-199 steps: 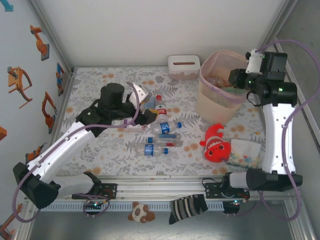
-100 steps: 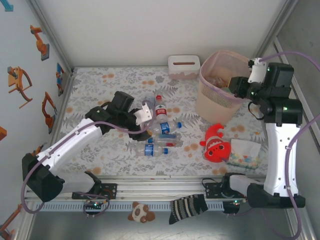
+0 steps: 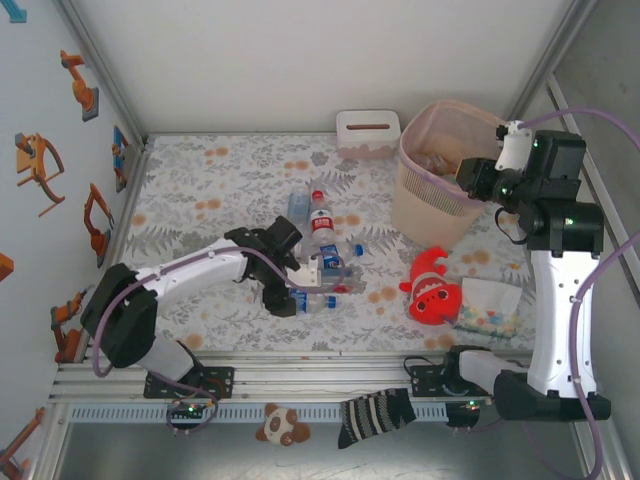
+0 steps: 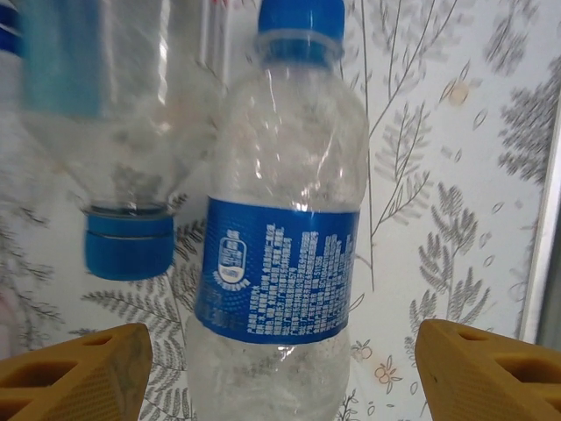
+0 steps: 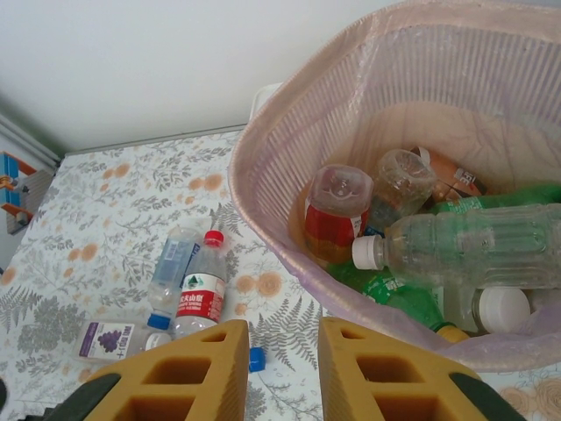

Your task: Put the plastic bottles in the bin

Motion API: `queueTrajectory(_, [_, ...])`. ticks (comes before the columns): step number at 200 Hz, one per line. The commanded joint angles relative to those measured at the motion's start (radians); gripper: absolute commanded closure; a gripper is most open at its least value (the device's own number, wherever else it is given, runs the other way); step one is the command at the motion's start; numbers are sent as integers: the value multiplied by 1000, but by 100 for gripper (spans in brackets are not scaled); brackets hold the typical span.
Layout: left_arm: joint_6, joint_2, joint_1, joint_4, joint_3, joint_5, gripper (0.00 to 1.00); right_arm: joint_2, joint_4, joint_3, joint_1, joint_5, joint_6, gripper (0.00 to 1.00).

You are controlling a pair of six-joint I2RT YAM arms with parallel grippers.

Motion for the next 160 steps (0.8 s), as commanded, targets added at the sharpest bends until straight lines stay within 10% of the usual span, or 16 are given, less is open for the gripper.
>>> queueTrajectory(1, [42, 23, -24, 11, -21, -83, 21, -14, 18, 2, 6, -10, 7, 73])
queueTrajectory(160, [29, 192, -86, 22, -2, -152, 34, -17, 25, 3, 7, -25, 10, 73])
